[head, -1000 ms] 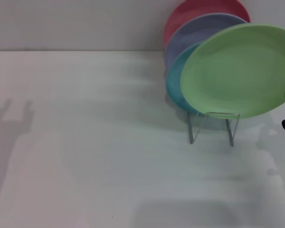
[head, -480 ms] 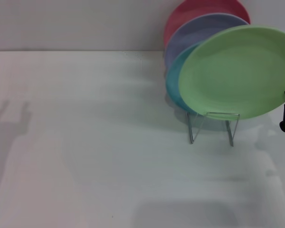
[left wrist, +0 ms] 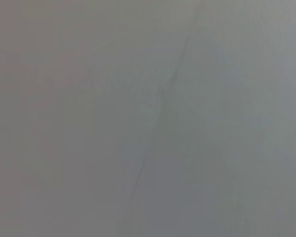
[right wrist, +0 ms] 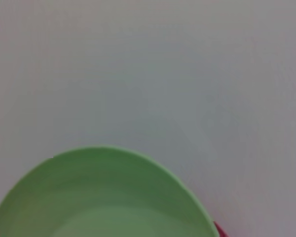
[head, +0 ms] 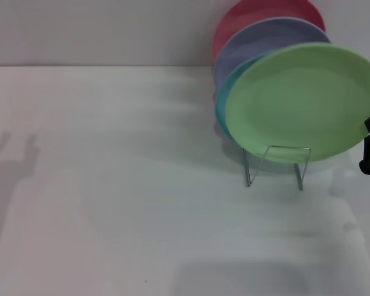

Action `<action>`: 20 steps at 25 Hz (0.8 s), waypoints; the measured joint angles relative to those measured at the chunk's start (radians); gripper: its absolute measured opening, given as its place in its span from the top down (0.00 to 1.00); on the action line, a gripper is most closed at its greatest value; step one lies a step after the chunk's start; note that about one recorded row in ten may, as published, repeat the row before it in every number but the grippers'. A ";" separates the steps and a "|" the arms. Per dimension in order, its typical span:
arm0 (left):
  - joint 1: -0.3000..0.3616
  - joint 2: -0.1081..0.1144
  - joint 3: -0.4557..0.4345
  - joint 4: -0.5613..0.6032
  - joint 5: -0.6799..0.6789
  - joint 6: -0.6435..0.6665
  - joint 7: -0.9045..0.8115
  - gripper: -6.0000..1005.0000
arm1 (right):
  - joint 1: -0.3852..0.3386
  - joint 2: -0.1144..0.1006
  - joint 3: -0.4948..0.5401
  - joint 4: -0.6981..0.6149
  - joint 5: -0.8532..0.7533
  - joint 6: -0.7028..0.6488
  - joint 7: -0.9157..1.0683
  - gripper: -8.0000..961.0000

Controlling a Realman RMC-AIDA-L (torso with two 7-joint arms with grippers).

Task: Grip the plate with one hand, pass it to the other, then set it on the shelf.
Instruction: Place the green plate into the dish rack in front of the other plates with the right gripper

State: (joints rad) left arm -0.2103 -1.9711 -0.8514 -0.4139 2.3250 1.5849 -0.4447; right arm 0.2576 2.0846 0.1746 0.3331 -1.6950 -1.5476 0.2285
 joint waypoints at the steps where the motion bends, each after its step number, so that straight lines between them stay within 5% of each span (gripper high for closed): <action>1: 0.001 0.000 0.000 0.000 0.000 0.001 0.000 0.44 | 0.000 0.000 -0.001 0.000 0.000 0.000 0.000 0.95; 20: 0.009 0.000 -0.002 0.000 0.001 0.017 -0.002 0.44 | 0.021 -0.003 -0.047 -0.005 -0.006 -0.010 0.005 0.85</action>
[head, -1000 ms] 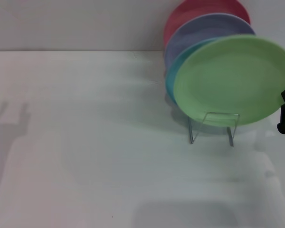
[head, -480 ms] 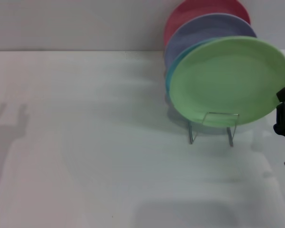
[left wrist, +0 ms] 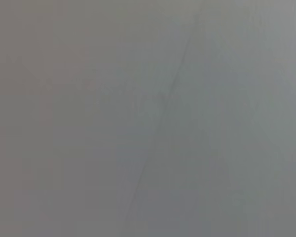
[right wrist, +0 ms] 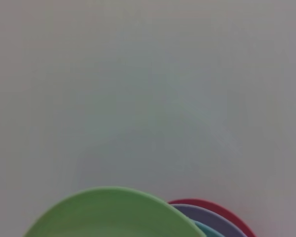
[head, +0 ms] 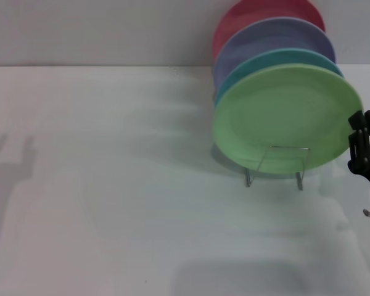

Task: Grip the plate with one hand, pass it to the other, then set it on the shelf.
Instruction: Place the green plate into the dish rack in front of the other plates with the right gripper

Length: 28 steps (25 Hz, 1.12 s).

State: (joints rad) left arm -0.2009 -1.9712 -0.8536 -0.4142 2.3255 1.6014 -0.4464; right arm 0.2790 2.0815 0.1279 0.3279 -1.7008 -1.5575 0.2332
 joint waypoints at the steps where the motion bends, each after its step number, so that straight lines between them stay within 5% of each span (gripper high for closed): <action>1: 0.000 0.000 -0.001 0.000 0.000 0.000 0.000 0.44 | 0.002 0.000 -0.003 0.000 -0.004 0.000 0.002 0.85; 6: 0.000 0.000 -0.008 0.000 0.000 0.002 0.000 0.44 | 0.009 -0.001 -0.008 -0.003 -0.007 0.002 0.008 0.85; 8: 0.000 0.000 -0.009 0.000 0.000 0.005 0.000 0.44 | 0.012 -0.001 -0.008 -0.005 -0.008 0.006 0.009 0.72; 28: 0.008 0.002 -0.008 0.000 0.000 0.036 -0.009 0.44 | 0.012 -0.008 -0.008 -0.044 -0.072 -0.049 0.044 0.65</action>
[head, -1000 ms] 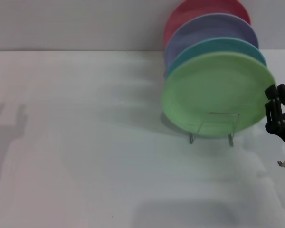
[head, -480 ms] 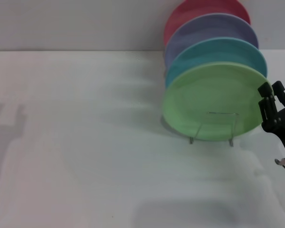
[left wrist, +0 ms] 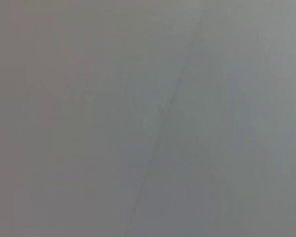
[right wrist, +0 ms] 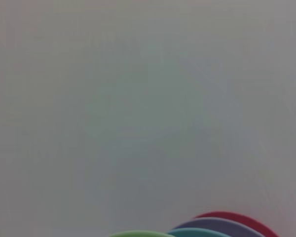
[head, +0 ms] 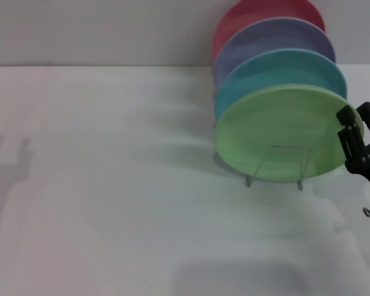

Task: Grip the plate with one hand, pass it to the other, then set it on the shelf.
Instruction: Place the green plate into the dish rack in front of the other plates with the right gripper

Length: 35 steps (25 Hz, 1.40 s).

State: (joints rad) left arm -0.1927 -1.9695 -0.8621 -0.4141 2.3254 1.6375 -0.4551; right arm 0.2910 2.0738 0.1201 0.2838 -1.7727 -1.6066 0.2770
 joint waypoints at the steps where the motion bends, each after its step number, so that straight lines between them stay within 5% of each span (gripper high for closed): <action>1: 0.000 0.000 0.000 0.000 0.000 0.001 -0.003 0.44 | 0.000 0.000 0.001 -0.004 0.000 0.002 0.008 0.64; 19: 0.012 -0.004 0.000 0.001 0.000 0.024 -0.007 0.44 | 0.025 -0.001 -0.001 -0.065 -0.037 0.034 0.036 0.63; 35: 0.005 0.000 0.001 -0.002 0.006 0.031 -0.007 0.44 | -0.026 -0.001 -0.002 -0.097 -0.066 -0.091 0.032 0.63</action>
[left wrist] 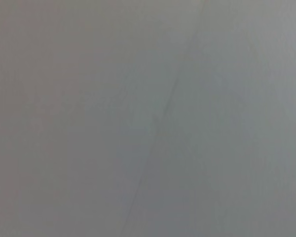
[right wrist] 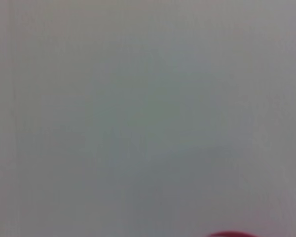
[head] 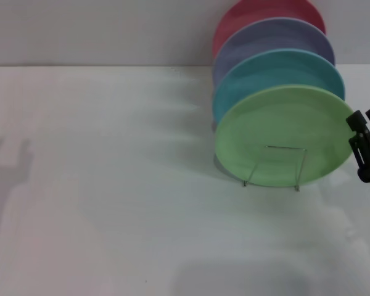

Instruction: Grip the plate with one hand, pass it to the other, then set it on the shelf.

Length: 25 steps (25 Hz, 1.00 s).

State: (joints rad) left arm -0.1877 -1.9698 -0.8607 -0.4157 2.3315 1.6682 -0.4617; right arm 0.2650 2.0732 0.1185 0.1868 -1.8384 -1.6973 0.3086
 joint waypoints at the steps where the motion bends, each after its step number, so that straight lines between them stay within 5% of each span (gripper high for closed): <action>1: -0.001 0.000 -0.002 0.000 0.002 -0.001 0.000 0.44 | -0.005 0.000 0.000 0.000 -0.004 -0.017 0.000 0.63; 6: -0.004 0.000 -0.007 0.002 0.006 -0.005 0.014 0.43 | -0.077 0.002 0.030 0.010 0.004 -0.177 0.007 0.63; 11: -0.006 -0.007 -0.055 0.033 0.005 -0.008 0.062 0.43 | -0.175 0.000 0.205 -0.051 0.139 -0.307 0.120 0.63; 17: -0.051 -0.025 -0.116 0.169 0.005 -0.053 0.102 0.43 | -0.104 0.001 0.329 -0.332 0.255 -0.146 0.383 0.63; 21: -0.088 -0.030 -0.115 0.243 0.005 -0.106 0.110 0.42 | -0.063 -0.001 0.333 -0.391 0.262 -0.100 0.383 0.63; 25: -0.111 -0.052 -0.139 0.282 -0.002 -0.178 0.120 0.35 | -0.023 -0.006 0.341 -0.428 0.277 -0.084 0.383 0.50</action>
State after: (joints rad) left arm -0.2984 -2.0221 -0.9992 -0.1332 2.3292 1.4904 -0.3416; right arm 0.2424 2.0677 0.4600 -0.2412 -1.5613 -1.7810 0.6912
